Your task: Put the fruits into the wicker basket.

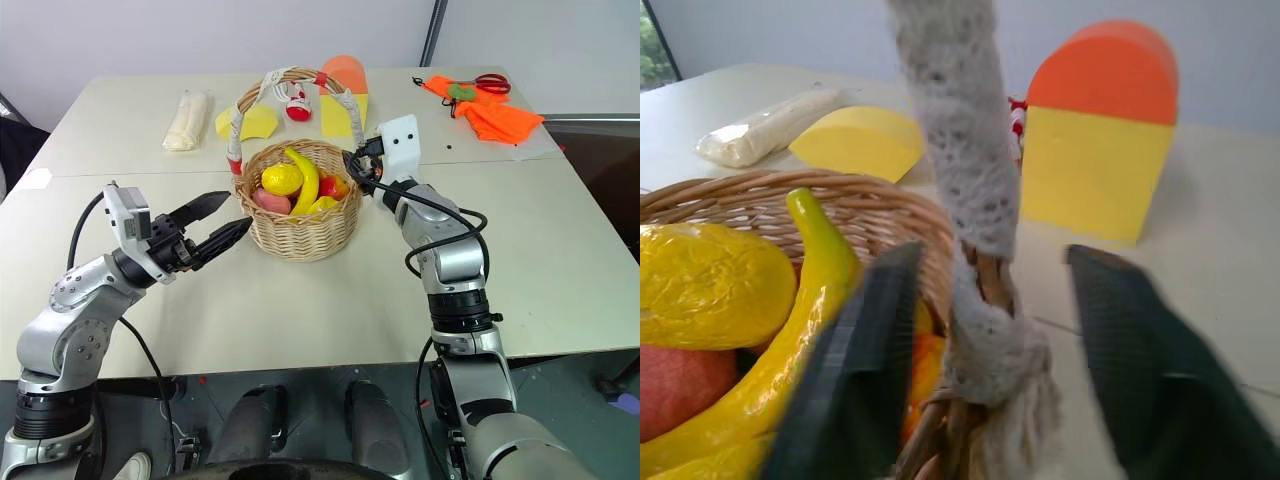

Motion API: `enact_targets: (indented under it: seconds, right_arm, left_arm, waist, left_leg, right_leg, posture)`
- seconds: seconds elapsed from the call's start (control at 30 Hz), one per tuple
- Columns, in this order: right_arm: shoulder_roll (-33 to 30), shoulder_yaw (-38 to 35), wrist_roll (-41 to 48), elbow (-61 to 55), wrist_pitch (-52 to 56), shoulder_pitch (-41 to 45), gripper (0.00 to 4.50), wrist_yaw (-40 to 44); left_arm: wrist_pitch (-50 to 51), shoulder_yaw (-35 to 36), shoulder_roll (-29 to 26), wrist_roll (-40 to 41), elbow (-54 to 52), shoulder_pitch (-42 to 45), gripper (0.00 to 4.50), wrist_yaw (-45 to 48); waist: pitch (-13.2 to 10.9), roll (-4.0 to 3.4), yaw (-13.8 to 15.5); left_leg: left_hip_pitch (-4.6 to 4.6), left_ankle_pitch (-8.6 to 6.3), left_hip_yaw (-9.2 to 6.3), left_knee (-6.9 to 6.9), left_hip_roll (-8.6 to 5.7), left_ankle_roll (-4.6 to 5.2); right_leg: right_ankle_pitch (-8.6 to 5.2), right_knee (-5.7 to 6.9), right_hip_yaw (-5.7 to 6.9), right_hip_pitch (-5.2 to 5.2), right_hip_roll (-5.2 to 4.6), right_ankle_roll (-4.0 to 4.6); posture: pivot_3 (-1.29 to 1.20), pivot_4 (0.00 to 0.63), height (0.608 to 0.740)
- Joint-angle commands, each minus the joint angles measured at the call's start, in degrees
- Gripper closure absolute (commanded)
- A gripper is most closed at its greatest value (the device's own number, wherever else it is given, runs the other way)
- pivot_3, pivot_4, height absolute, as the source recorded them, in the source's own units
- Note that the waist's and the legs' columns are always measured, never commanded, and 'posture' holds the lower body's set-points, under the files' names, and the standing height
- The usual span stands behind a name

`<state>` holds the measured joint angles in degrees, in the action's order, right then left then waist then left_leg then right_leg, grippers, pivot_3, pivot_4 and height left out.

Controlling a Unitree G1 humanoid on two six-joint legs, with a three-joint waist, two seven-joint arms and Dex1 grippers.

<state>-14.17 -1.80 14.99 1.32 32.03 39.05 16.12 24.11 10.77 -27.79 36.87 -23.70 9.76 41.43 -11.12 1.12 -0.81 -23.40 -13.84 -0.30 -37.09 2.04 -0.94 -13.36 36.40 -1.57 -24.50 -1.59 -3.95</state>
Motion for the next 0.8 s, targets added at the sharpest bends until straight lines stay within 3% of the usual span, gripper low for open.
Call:
enact_targets:
  seconds: [0.03, 0.07, 0.2, 0.3, 0.57, 0.77, 0.8]
  right_arm:
    - [0.08, -2.73, 1.68, -3.07, -0.92, 0.78, 4.15, 0.13]
    - [0.01, -3.07, 2.12, -4.09, -0.77, 0.49, 4.47, 0.34]
    - [-1.82, -5.47, 2.34, -7.93, -1.25, -0.97, 4.46, 0.00]
    - [-6.56, -11.42, -0.21, -7.84, -2.95, -2.23, 4.46, -3.62]
    - [-14.84, -19.71, -4.73, 3.72, -7.01, -1.73, 4.46, -10.65]
    - [-16.70, -21.72, -3.83, 10.71, -9.10, -0.57, 4.46, -10.71]
    - [-16.79, -21.79, -3.58, 10.62, -9.22, -0.80, 3.38, -10.45]
  left_arm:
    - [-1.47, 0.15, 0.21, 0.65, -2.54, -0.12, 1.06, -0.19]
    - [-1.47, 0.03, 0.24, 0.63, -2.61, -0.22, 1.06, -0.19]
    - [-1.55, -0.52, 0.31, 0.40, -2.42, -0.04, 1.06, -0.26]
    - [-1.58, -1.25, 0.49, 0.32, -1.89, 0.59, 1.06, -0.13]
    - [-2.06, -3.34, 1.46, -0.35, -0.95, 1.79, 1.06, 0.17]
    - [-2.45, -3.94, 2.23, -0.99, -0.21, 2.94, 1.06, -0.58]
    - [-2.45, -3.94, 2.19, -1.10, -0.24, 2.91, 1.06, -0.57]
  waist:
    - [0.00, 0.00, -0.01]
    - [0.00, 0.00, -0.04]
    - [-0.01, -0.01, -0.12]
    - [-0.01, -0.02, 0.26]
    - [-0.02, -0.03, -0.42]
    - [-0.02, -0.17, -0.57]
    - [-0.02, -0.17, -0.52]
  left_leg:
    - [0.00, 0.00, 0.00, 0.00, 0.00, 0.00]
    - [0.00, 0.00, 0.00, 0.00, 0.00, 0.00]
    - [0.00, 0.00, 0.00, 0.01, 0.00, 0.00]
    - [-0.01, 0.00, 0.00, 0.01, -0.01, 0.00]
    - [-0.02, 0.00, 0.08, 0.03, -0.04, 0.00]
    - [0.04, 0.00, 0.09, 0.06, -0.02, 0.01]
    - [0.04, 0.00, 0.09, 0.06, -0.02, 0.01]
  right_leg:
    - [-0.01, 0.00, 0.00, 0.00, 0.00, 0.01]
    - [-0.01, 0.00, 0.00, 0.00, 0.00, 0.01]
    - [-0.01, 0.00, 0.00, -0.01, 0.01, 0.01]
    - [-0.01, 0.00, 0.00, -0.01, 0.00, 0.02]
    - [-0.02, -0.14, -0.09, 0.00, -0.01, 0.04]
    - [-0.01, -0.08, -0.17, 0.00, 0.06, 0.03]
    - [-0.01, -0.08, -0.17, 0.00, 0.06, 0.02]
  posture:
    - [0.00, 0.150, 0.740]
    - [0.00, 0.150, 0.740]
    - [0.00, 0.150, 0.740]
    - [0.00, 0.150, 0.740]
    - [0.00, 0.150, 0.740]
    - [0.00, 0.150, 0.740]
    - [0.00, 0.150, 0.740]
